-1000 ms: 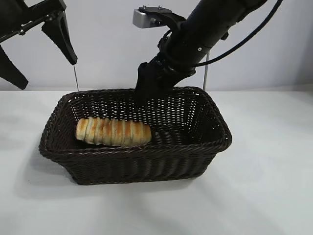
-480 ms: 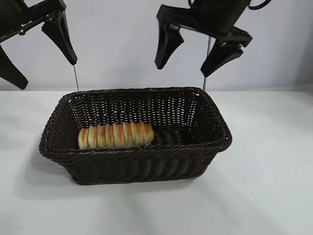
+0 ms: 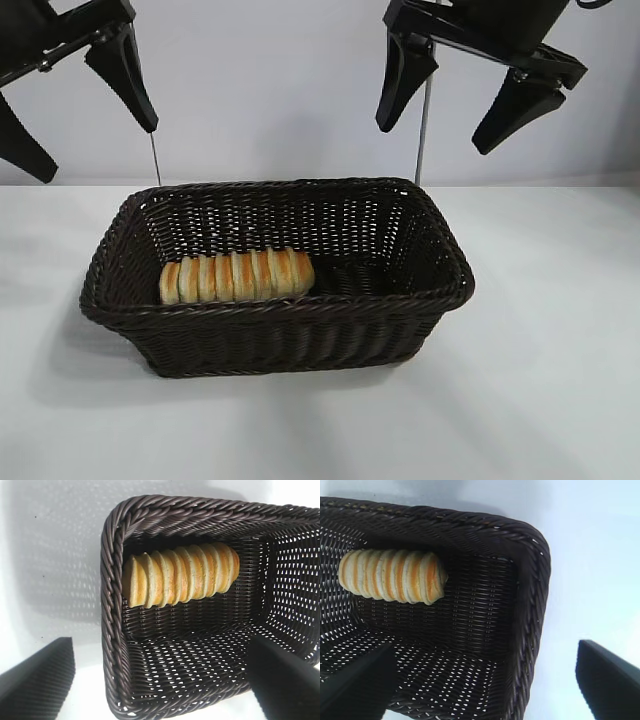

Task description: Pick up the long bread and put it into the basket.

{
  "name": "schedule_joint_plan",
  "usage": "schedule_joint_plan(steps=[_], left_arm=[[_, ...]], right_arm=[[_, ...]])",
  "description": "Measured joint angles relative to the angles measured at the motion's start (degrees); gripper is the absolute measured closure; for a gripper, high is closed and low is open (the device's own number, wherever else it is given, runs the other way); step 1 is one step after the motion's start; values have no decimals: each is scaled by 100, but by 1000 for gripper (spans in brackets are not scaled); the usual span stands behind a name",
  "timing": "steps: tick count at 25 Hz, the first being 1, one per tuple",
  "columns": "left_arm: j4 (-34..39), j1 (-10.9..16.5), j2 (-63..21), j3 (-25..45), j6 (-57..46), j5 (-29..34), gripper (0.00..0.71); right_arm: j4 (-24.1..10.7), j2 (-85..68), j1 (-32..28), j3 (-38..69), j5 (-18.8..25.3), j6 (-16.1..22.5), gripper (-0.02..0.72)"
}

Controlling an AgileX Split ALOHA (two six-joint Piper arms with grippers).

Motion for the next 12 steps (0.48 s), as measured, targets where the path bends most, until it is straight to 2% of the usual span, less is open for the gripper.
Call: schedule_joint_plan(steps=[12], left_arm=[[0, 0, 0, 0, 0, 0, 41]], right_arm=[[-125, 0, 0, 0, 5, 46, 9]])
